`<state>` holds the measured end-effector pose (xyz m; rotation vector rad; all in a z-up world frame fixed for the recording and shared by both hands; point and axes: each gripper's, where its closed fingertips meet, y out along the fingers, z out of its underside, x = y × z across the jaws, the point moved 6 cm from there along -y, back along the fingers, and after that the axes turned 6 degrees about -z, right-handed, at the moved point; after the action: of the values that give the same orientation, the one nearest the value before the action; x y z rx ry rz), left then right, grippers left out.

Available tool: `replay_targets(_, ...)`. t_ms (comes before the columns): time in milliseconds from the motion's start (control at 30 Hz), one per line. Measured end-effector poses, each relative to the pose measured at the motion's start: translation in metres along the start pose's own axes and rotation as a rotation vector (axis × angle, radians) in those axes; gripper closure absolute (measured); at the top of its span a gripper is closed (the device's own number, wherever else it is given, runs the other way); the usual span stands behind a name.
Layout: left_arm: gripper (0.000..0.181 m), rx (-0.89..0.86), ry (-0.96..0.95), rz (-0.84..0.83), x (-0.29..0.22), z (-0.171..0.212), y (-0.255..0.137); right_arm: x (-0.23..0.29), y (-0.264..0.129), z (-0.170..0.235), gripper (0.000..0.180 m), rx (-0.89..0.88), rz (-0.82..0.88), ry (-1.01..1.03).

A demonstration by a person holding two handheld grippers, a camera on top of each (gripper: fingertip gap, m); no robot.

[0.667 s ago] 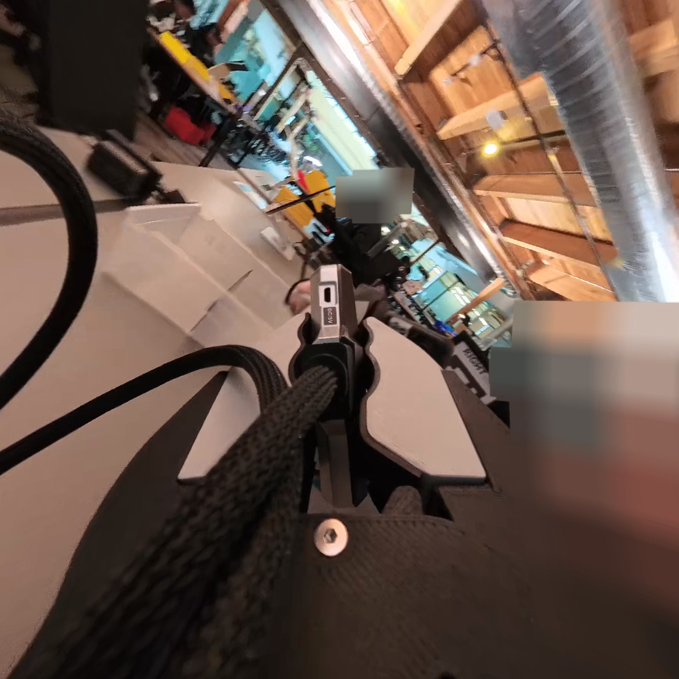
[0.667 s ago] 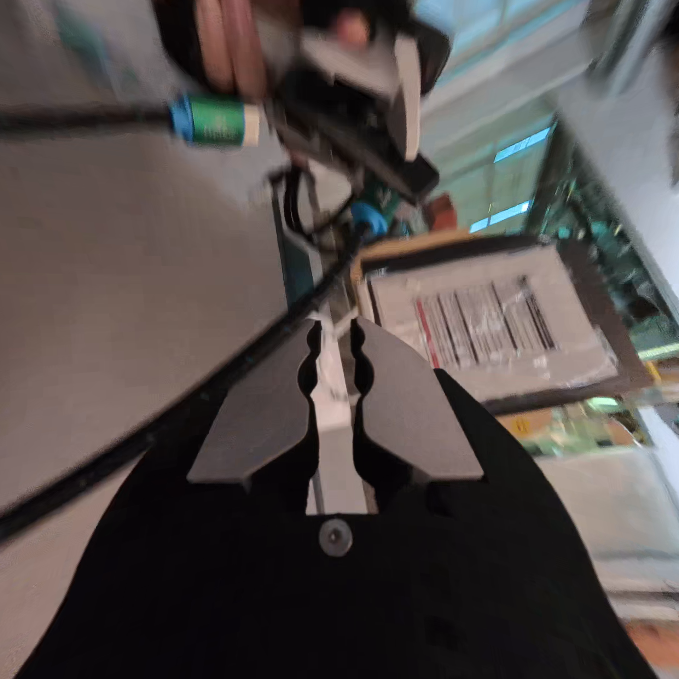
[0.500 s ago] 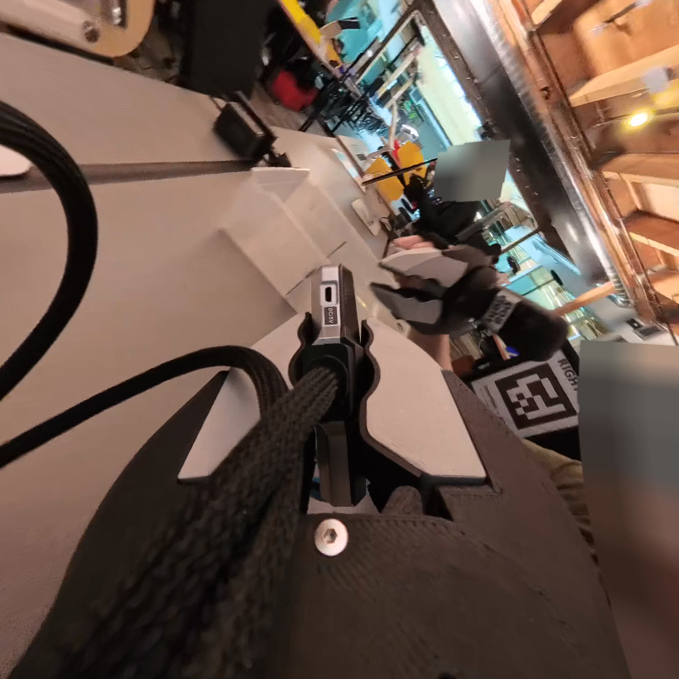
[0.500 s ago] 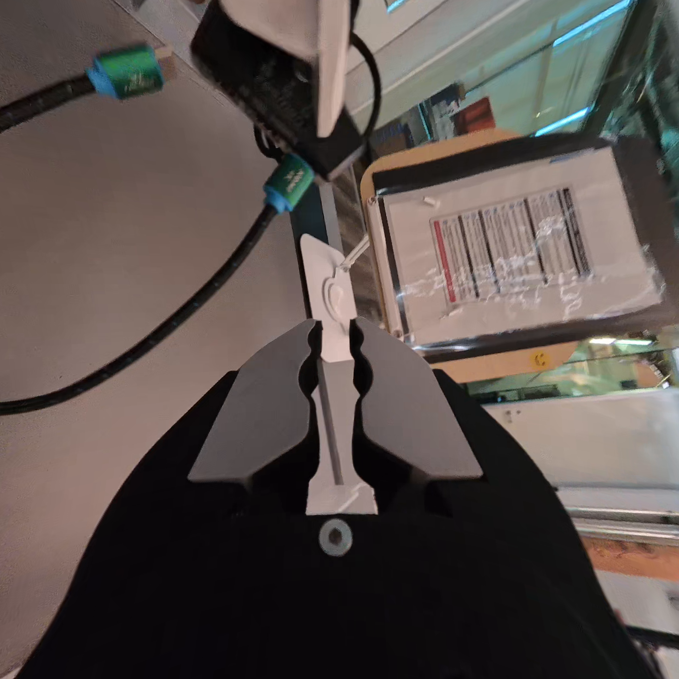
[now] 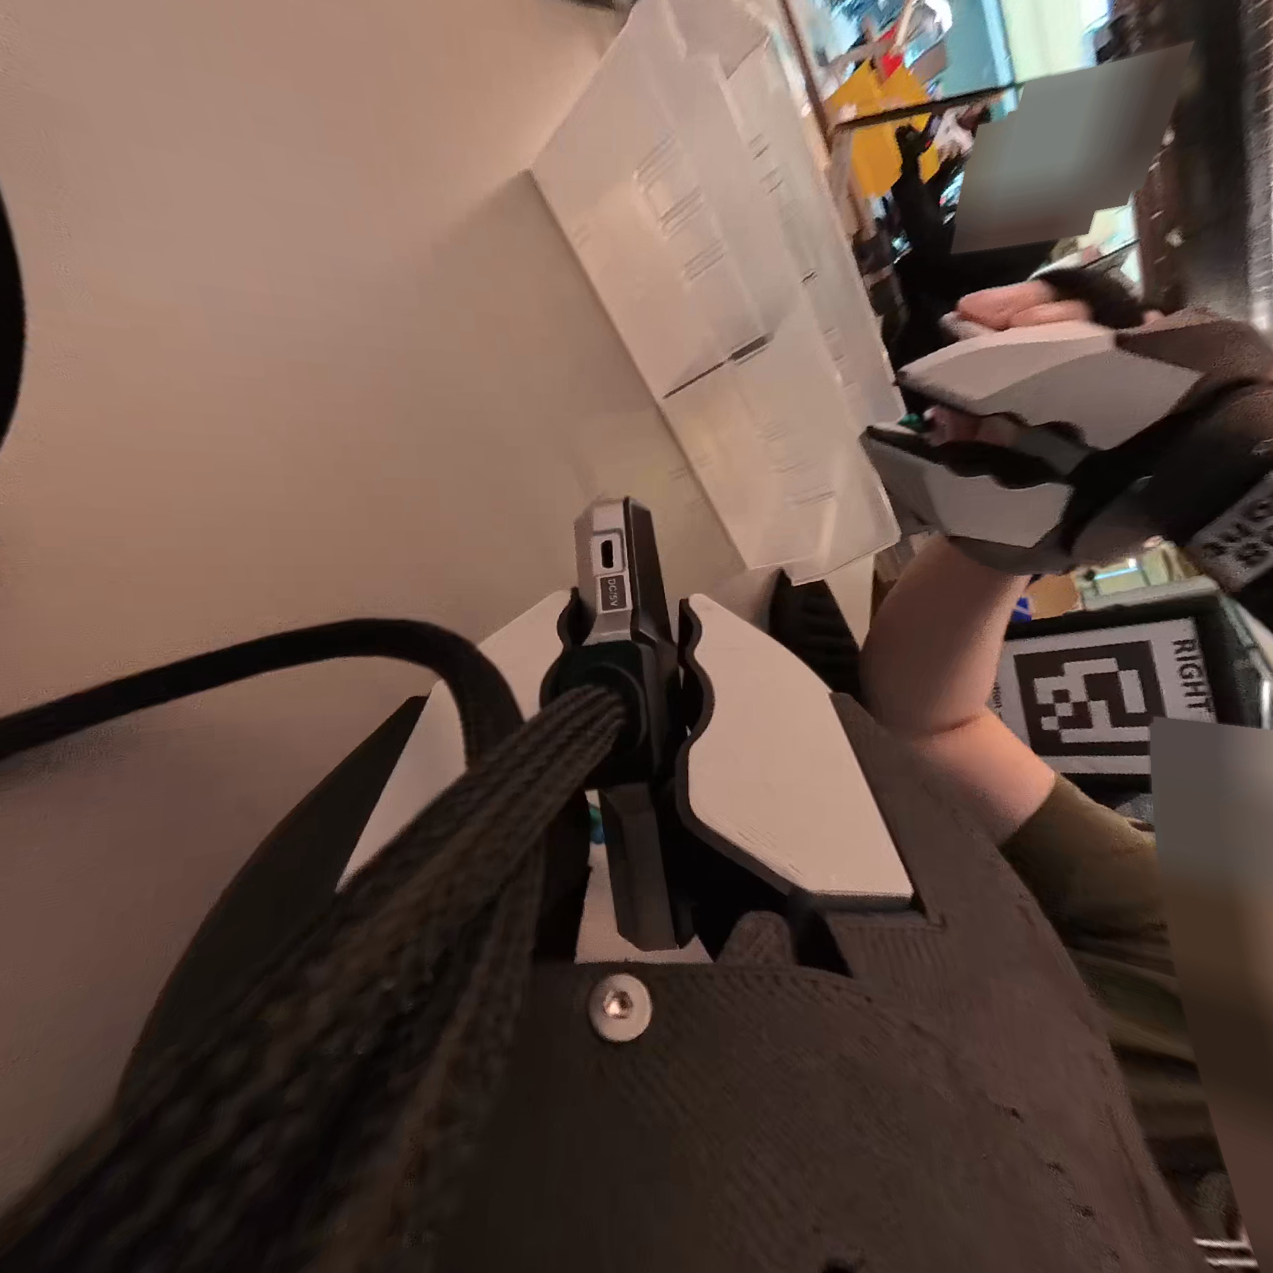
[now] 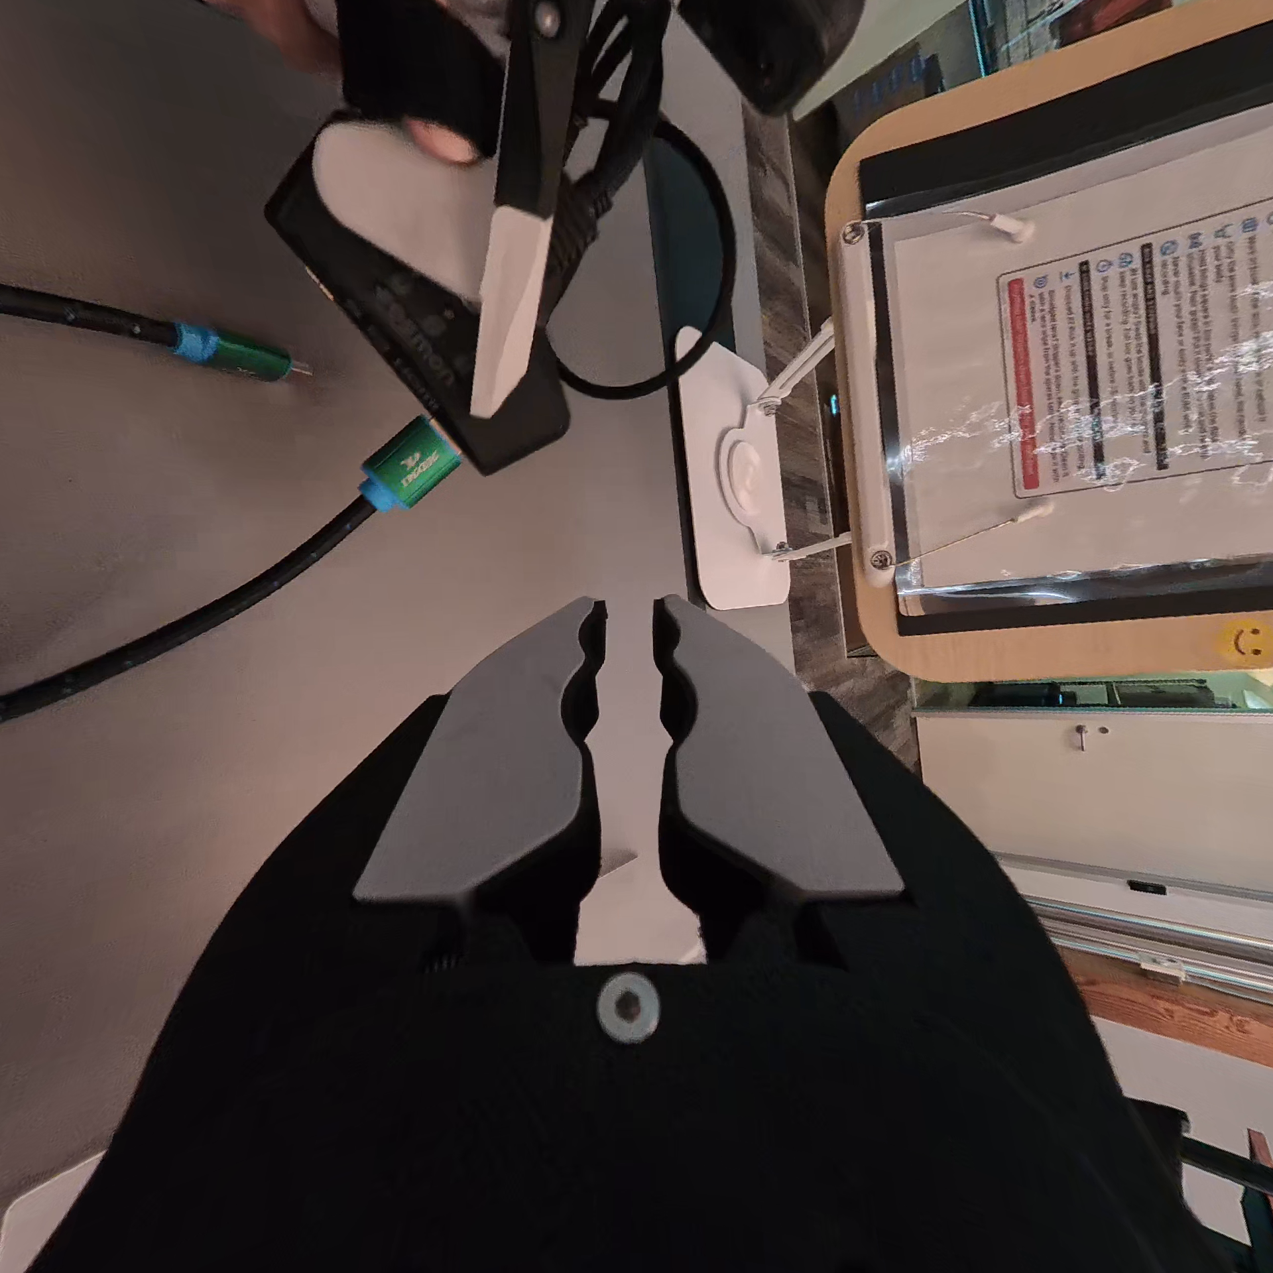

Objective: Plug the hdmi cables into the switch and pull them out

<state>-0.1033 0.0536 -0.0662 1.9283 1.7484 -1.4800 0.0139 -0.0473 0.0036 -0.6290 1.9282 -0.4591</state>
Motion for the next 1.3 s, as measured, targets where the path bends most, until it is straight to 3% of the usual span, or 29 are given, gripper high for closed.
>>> replay_targets(33,0.156,0.008,0.002,-0.008,0.001,0.001,0.004,0.001,0.001,0.0,0.166,0.002,-0.004,-0.001)
replay_targets(533,0.149,0.03,0.046,-0.101,0.011,0.004,0.01,0.008,0.014,0.001,0.165,0.007,-0.066,0.032)
replay_targets(600,0.149,0.032,0.039,-0.101,0.011,0.003,0.01,0.016,0.021,-0.007,0.159,-0.063,-0.164,0.139)
replay_targets(700,0.15,0.037,0.029,-0.103,0.011,0.004,0.009,0.022,0.042,-0.023,0.137,-0.18,-0.258,0.409)
replay_targets(800,0.15,0.036,0.032,-0.099,0.011,0.003,0.008,0.032,0.071,-0.021,0.117,-0.093,-0.308,0.619)
replay_targets(933,0.149,0.037,0.032,-0.087,0.01,0.003,0.009,0.047,0.096,-0.012,0.109,-0.056,-0.362,0.75)
replay_targets(1100,0.143,0.105,0.026,-0.093,0.01,0.005,0.003,0.049,0.1,-0.007,0.14,-0.094,-0.43,0.811)
replay_targets(1233,0.132,0.3,0.062,-0.18,0.008,0.019,-0.011,0.039,0.096,0.003,0.145,-0.094,-0.377,0.869)
replay_targets(1300,0.136,0.373,0.084,-0.195,0.003,0.025,-0.023,0.038,0.095,0.005,0.145,-0.092,-0.386,0.888)
